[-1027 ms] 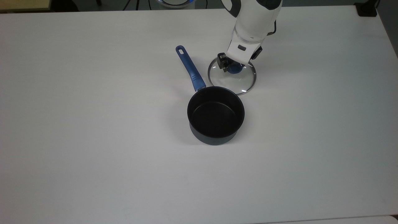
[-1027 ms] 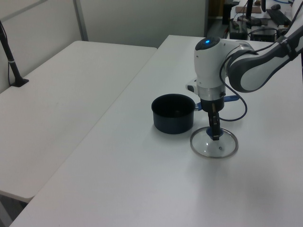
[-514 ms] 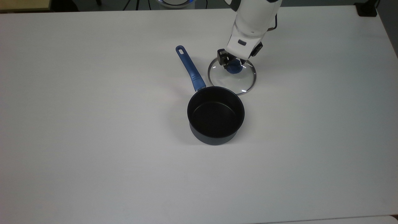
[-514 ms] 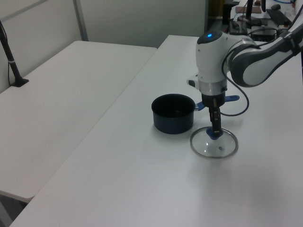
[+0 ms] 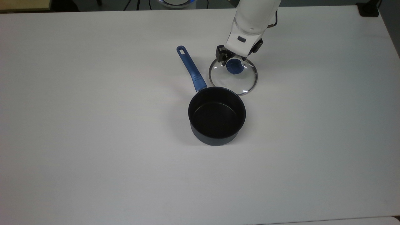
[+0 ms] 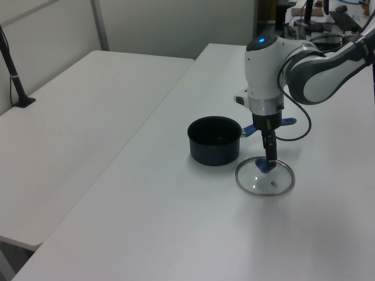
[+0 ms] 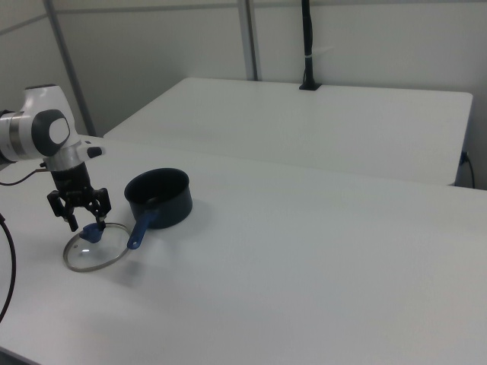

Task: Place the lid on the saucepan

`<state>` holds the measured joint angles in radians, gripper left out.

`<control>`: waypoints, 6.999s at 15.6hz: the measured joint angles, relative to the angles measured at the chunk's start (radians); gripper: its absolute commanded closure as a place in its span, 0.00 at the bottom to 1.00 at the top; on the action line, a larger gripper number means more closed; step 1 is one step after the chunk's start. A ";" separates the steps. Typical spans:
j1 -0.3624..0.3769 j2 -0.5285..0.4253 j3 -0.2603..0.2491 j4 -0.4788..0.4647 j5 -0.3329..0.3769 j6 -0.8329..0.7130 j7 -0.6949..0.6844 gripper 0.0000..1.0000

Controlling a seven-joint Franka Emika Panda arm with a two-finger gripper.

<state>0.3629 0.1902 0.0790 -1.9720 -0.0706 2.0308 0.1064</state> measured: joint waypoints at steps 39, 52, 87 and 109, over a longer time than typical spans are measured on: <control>-0.005 -0.025 0.000 0.005 0.000 0.007 -0.003 0.68; -0.040 -0.079 -0.020 0.090 0.009 -0.065 -0.002 0.68; -0.150 0.320 -0.045 0.594 0.081 -0.073 0.310 0.69; -0.147 0.332 -0.032 0.598 0.040 -0.073 0.311 0.59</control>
<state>0.2154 0.5222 0.0469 -1.3736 -0.0307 1.9578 0.4176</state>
